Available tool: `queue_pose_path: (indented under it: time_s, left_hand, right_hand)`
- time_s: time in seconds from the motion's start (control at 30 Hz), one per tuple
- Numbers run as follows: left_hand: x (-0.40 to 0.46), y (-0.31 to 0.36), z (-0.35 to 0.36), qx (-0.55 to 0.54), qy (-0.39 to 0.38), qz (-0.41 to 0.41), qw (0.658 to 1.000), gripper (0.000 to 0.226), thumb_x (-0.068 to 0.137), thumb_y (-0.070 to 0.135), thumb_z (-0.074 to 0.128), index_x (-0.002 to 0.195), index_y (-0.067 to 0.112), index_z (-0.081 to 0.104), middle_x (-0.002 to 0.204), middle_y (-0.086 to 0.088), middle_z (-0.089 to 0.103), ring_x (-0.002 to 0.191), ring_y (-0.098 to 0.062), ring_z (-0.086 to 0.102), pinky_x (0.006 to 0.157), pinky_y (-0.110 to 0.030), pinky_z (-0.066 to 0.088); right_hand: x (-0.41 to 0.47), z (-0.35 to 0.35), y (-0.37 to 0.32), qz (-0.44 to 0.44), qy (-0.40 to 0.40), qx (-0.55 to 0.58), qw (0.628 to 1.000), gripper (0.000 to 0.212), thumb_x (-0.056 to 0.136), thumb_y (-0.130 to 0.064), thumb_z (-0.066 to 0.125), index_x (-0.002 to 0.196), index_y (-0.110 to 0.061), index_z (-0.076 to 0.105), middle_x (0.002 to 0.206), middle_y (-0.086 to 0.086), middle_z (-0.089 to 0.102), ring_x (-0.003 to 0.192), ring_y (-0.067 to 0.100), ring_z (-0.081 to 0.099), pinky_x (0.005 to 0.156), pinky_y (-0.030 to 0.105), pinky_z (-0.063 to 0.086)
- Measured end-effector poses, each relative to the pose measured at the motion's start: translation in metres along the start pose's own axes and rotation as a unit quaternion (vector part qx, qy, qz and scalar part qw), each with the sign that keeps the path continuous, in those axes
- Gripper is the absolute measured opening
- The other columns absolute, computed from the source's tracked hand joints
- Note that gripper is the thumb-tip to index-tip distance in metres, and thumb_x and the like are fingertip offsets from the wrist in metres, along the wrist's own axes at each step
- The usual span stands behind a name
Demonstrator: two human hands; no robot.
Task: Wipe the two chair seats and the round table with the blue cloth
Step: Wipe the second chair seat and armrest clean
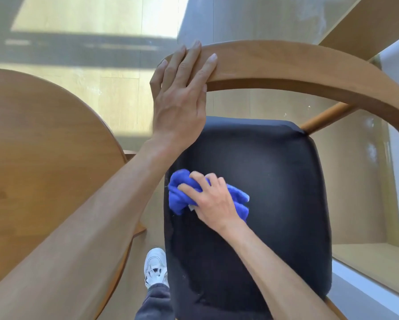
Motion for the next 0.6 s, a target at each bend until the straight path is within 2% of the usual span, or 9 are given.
queue_pose_path:
  time_s: [0.1, 0.2, 0.23, 0.3, 0.33, 0.4, 0.5, 0.6]
  left_hand:
    - [0.001, -0.002, 0.0, -0.008, 0.003, 0.004, 1.0, 0.045, 0.097, 0.016, 0.043, 0.14, 0.024, 0.051, 0.15, -0.003, 0.043, 0.141, -0.024, 0.033, 0.114, -0.036, 0.015]
    - [0.001, -0.003, 0.0, -0.014, 0.008, 0.008, 1.0, 0.044, 0.096, 0.015, 0.042, 0.138, 0.023, 0.053, 0.149, -0.004, 0.044, 0.139, -0.024, 0.036, 0.114, -0.036, 0.017]
    - [0.001, -0.003, 0.001, -0.015, 0.013, 0.011, 1.0, 0.043, 0.096, 0.015, 0.043, 0.137, 0.023, 0.054, 0.148, -0.004, 0.045, 0.138, -0.025, 0.036, 0.113, -0.036, 0.017]
    - [0.001, -0.003, 0.0, -0.017, 0.021, 0.011, 1.0, 0.043, 0.096, 0.015, 0.045, 0.136, 0.023, 0.055, 0.147, -0.004, 0.047, 0.137, -0.025, 0.038, 0.113, -0.035, 0.016]
    - [0.001, -0.003, 0.0, -0.019, 0.026, 0.01, 0.999, 0.043, 0.095, 0.014, 0.045, 0.136, 0.023, 0.055, 0.146, -0.004, 0.048, 0.136, -0.025, 0.039, 0.113, -0.034, 0.016]
    - [0.001, -0.002, 0.0, -0.02, 0.031, 0.007, 0.999, 0.043, 0.094, 0.014, 0.046, 0.135, 0.024, 0.056, 0.145, -0.005, 0.049, 0.136, -0.025, 0.041, 0.113, -0.035, 0.018]
    - [0.001, -0.002, 0.0, -0.019, 0.021, 0.014, 0.999, 0.044, 0.095, 0.013, 0.046, 0.136, 0.023, 0.055, 0.147, -0.006, 0.047, 0.136, -0.027, 0.04, 0.113, -0.037, 0.019]
    - [0.001, -0.002, 0.0, -0.015, 0.007, 0.024, 1.0, 0.046, 0.094, 0.011, 0.046, 0.138, 0.022, 0.053, 0.148, -0.008, 0.045, 0.138, -0.029, 0.038, 0.113, -0.038, 0.019]
  right_hand:
    - [0.054, -0.006, 0.029, 0.041, 0.037, -0.033, 0.998, 0.035, 0.07, -0.02, 0.051, 0.103, -0.027, 0.058, 0.115, 0.006, 0.06, 0.079, 0.031, 0.052, 0.062, 0.038, 0.037]
    - [0.099, -0.014, 0.049, 0.101, 0.087, -0.054, 0.99, 0.027, 0.064, -0.016, 0.07, 0.087, -0.017, 0.056, 0.101, 0.01, 0.063, 0.077, 0.035, 0.056, 0.058, 0.04, 0.041]
    - [0.105, -0.016, 0.052, 0.113, 0.103, -0.049, 0.987, 0.022, 0.064, -0.015, 0.071, 0.08, -0.014, 0.058, 0.095, 0.011, 0.063, 0.076, 0.035, 0.055, 0.057, 0.041, 0.042]
    - [0.107, -0.018, 0.046, 0.113, 0.131, -0.032, 0.984, 0.006, 0.071, -0.018, 0.055, 0.075, -0.013, 0.056, 0.087, 0.009, 0.061, 0.079, 0.034, 0.05, 0.057, 0.043, 0.043]
    - [0.104, -0.017, 0.037, 0.106, 0.134, -0.04, 0.985, 0.01, 0.073, -0.02, 0.048, 0.073, -0.014, 0.057, 0.083, 0.008, 0.06, 0.079, 0.033, 0.048, 0.06, 0.042, 0.043]
    - [0.099, 0.001, 0.011, 0.08, 0.077, -0.078, 0.991, 0.009, 0.069, -0.019, 0.053, 0.071, -0.017, 0.062, 0.074, 0.003, 0.059, 0.079, 0.03, 0.052, 0.068, 0.042, 0.042]
    - [0.095, 0.036, -0.031, 0.038, -0.064, -0.131, 0.989, 0.02, 0.067, -0.021, 0.061, 0.085, -0.023, 0.07, 0.077, -0.003, 0.062, 0.088, 0.028, 0.056, 0.084, 0.047, 0.04]
    - [0.088, 0.036, -0.042, 0.03, -0.088, -0.132, 0.987, 0.024, 0.058, -0.024, 0.075, 0.081, -0.021, 0.069, 0.077, -0.002, 0.06, 0.086, 0.027, 0.057, 0.08, 0.045, 0.045]
Point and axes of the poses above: each hand's wrist, its own x-axis towards the middle knuckle, its own z-axis out of the palm, y = z × x, the point moved 7 cm from there along x, towards the middle knuckle
